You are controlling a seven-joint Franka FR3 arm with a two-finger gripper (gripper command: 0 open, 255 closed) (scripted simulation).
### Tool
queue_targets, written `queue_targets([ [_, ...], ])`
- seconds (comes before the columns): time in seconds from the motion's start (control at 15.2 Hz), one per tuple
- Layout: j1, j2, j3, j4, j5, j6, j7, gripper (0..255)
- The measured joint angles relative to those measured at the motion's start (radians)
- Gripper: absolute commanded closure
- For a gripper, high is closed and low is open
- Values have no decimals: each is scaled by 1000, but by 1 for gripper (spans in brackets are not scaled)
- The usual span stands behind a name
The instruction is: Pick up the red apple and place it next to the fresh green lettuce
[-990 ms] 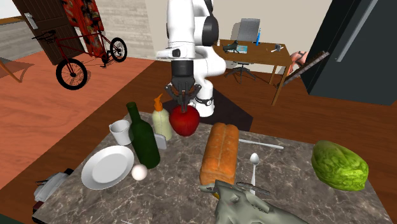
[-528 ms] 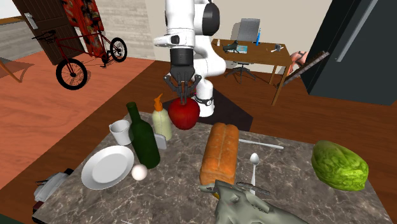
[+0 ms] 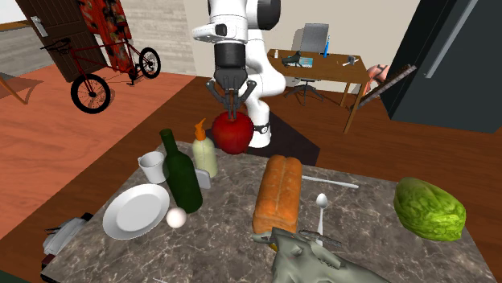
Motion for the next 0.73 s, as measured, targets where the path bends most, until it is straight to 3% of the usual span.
queue_targets([
  [0.73,82,194,178,107,53,57,222,255],
])
